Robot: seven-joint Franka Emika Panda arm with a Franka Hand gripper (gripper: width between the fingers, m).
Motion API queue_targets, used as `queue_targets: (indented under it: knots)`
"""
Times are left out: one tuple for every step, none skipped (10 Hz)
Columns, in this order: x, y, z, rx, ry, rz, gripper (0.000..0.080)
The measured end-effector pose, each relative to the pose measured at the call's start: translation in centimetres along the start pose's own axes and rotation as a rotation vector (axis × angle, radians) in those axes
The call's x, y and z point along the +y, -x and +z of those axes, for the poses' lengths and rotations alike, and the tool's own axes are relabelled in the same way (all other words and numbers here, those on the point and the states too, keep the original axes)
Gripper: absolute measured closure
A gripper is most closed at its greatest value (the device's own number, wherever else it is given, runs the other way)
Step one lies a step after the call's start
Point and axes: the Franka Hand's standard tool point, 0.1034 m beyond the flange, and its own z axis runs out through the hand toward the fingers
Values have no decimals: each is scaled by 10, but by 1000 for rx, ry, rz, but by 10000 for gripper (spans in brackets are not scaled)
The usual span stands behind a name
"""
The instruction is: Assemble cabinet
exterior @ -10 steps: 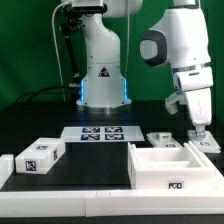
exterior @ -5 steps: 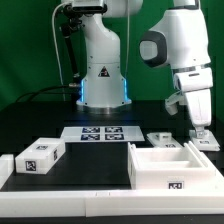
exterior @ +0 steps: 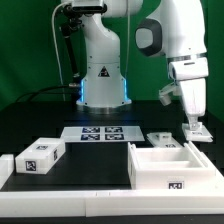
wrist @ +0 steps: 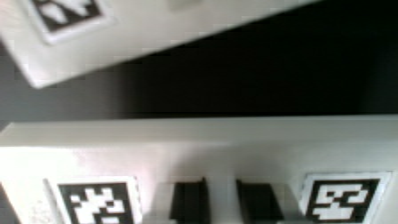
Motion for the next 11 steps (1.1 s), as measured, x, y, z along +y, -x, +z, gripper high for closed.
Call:
queue_targets:
  knots:
    - [9, 11, -8, -15, 1, -12, 729]
    - [17, 20, -12, -19, 9, -15, 729]
    - [22, 32, -13, -28, 5, -20, 729]
    - [28, 43, -13, -38, -4, -12, 729]
    - [32, 48, -14, -40, -3, 1, 729]
    - [30, 46, -13, -40, -5, 4, 729]
    - [30, 47, -13, -40, -5, 6, 729]
    - [30, 47, -13, -40, -6, 7, 729]
    - [30, 48, -13, -41, -6, 8, 729]
    - [36, 54, -12, -44, -9, -47, 729]
    - [45, 59, -14, -51, -14, -49, 729]
